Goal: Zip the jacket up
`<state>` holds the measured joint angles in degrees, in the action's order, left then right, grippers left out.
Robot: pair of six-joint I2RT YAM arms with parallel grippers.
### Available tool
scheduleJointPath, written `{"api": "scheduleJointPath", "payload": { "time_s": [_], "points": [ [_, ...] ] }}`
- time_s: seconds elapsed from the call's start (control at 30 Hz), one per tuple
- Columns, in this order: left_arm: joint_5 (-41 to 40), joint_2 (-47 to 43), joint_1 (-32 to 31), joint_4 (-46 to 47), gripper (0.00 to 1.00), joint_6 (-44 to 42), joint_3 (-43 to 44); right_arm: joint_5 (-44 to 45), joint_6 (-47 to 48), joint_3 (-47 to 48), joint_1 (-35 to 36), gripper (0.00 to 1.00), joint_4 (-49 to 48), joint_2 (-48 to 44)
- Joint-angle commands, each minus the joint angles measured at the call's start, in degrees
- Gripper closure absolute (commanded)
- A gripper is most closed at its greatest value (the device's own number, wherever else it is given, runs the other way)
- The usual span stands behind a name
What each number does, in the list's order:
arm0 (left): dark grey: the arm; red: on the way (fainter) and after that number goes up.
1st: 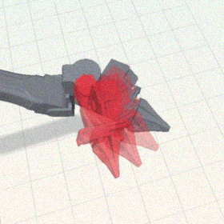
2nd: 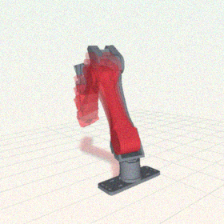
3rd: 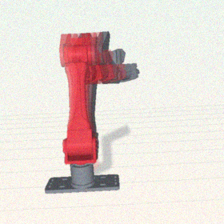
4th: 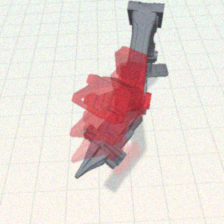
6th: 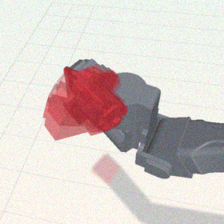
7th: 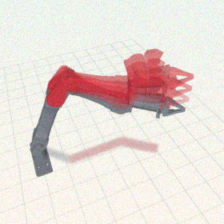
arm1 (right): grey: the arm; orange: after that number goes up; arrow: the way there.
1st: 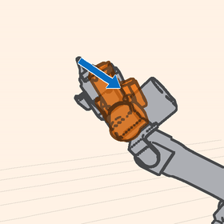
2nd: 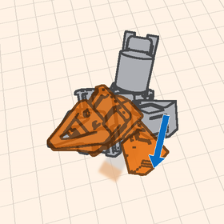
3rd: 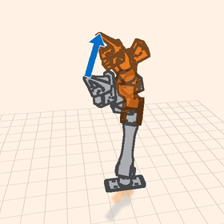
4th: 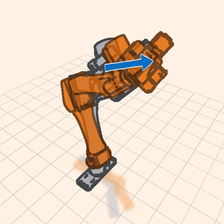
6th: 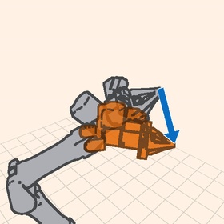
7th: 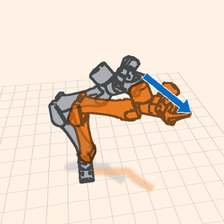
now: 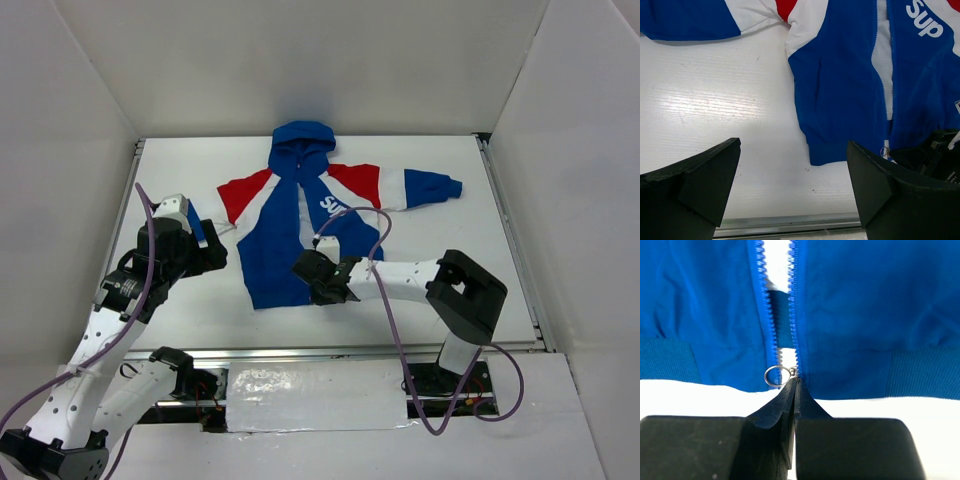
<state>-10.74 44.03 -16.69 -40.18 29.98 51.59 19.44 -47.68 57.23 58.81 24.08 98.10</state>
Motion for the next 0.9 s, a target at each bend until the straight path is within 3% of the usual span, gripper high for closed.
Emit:
{"api": "scheduleJointPath", "payload": {
  "time_s": [0.0,0.3,0.47,0.6,0.87],
  "points": [
    [0.7,-0.6,0.3,2.3,0.01,-1.2,-0.2,2.8,-5.1,-1.0,0.9,1.0,2.0,-2.5],
    [0.7,-0.7,0.3,2.2,0.01,-1.2,-0.3,-0.1,-5.4,-1.5,2.0,0.96,1.7,-2.0],
    [0.9,-0.4,0.3,2.4,0.01,-1.3,-0.2,-2.3,-4.3,-2.7,2.1,0.82,-0.3,-4.1],
    [0.9,-0.4,0.3,2.2,0.01,-1.4,-0.2,0.3,-2.8,-2.9,2.1,0.6,0.0,-7.9],
    [0.8,-1.1,0.3,2.3,0.01,-1.3,-0.4,-0.6,10.4,-5.9,-1.3,0.54,-3.9,-12.0]
  ]
}}
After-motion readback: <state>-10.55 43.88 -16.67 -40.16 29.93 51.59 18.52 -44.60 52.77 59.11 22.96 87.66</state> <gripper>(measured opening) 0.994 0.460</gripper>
